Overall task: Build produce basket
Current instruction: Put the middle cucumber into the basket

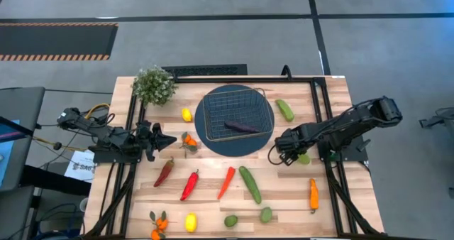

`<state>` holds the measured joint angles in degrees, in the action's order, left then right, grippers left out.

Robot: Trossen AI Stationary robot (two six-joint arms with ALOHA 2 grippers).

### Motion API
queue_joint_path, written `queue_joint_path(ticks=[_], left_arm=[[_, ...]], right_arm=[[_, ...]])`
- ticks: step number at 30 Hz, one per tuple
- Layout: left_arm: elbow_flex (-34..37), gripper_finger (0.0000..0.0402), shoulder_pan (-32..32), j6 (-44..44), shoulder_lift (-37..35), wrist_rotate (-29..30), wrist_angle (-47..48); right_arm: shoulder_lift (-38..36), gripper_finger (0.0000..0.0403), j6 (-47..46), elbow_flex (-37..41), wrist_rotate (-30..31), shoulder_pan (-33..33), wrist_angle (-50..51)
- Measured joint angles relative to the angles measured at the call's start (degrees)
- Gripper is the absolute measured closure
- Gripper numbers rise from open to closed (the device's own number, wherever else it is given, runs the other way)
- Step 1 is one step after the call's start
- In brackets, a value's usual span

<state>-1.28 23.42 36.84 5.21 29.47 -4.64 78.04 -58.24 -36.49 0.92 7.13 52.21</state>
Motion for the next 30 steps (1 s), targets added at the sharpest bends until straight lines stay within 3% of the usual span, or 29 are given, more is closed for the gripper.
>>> queue_joint_path(ticks=[7, 13, 23, 30], left_arm=[[0.00, 0.0401, 0.00, -0.04, 0.00, 0.38, 0.02], [0.00, 0.0401, 0.00, -0.11, 0.00, 0.37, 0.06], [0.00, 0.0402, 0.00, -0.31, 0.00, 0.33, 0.15], [0.00, 0.0401, 0.00, -0.35, 0.00, -0.71, 0.20]], right_arm=[[-0.16, 0.0318, 1.00, -0.55, -3.26, -0.31, -0.39], [-0.11, 0.0318, 1.30, -9.25, -4.33, 0.71, 0.39], [-0.08, 0.0318, 7.80, -33.91, 6.79, 1.13, 3.11], [0.00, 0.0318, 14.10, -44.39, 11.36, -1.38, 3.03]])
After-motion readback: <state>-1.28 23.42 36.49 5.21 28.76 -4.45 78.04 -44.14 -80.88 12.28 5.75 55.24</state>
